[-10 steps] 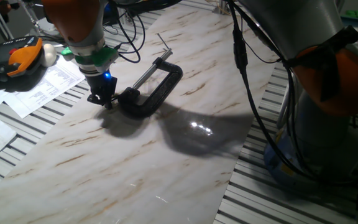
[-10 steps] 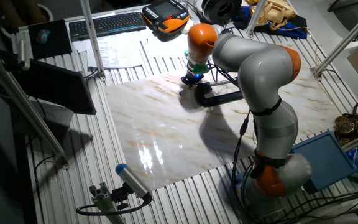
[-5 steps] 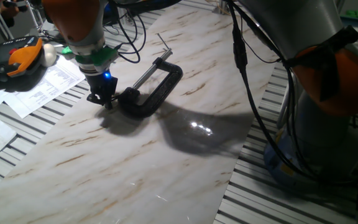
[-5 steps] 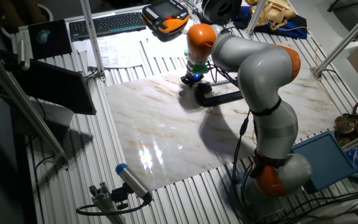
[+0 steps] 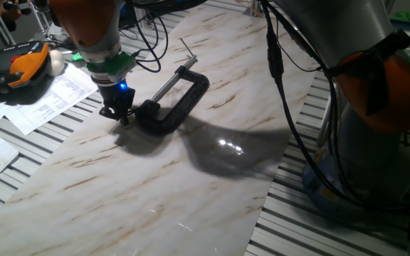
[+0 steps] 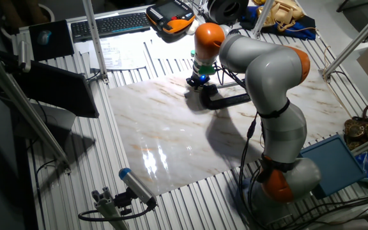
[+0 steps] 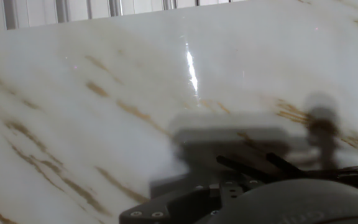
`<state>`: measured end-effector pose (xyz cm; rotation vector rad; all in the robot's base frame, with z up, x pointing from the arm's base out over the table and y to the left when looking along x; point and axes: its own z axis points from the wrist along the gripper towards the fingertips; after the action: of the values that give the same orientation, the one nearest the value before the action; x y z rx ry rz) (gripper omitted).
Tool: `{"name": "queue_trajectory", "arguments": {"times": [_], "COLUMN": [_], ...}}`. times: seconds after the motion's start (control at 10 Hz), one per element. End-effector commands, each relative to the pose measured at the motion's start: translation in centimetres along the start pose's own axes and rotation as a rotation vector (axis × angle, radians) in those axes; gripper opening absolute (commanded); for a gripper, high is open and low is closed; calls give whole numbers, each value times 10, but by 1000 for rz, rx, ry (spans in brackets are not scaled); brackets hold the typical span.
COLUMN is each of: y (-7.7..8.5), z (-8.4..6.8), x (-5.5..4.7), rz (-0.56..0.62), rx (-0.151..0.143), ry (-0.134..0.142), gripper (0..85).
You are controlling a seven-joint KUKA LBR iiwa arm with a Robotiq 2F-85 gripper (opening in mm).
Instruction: Turn the hands of a clock
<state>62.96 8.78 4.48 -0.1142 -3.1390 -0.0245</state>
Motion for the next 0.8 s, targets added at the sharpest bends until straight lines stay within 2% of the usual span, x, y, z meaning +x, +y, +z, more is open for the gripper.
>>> {"name": "queue_trajectory", "arguments": {"times": [0.0, 0.1, 0.4, 0.7], "y": [0, 0, 3, 6], "z": [1, 1, 7, 5], "x": [0, -1, -6, -9], "rz": [0, 3, 15, 11], "rx": [0, 5, 23, 33], "ry": [1, 2, -24, -29], "gripper": [0, 0, 0, 0]}}
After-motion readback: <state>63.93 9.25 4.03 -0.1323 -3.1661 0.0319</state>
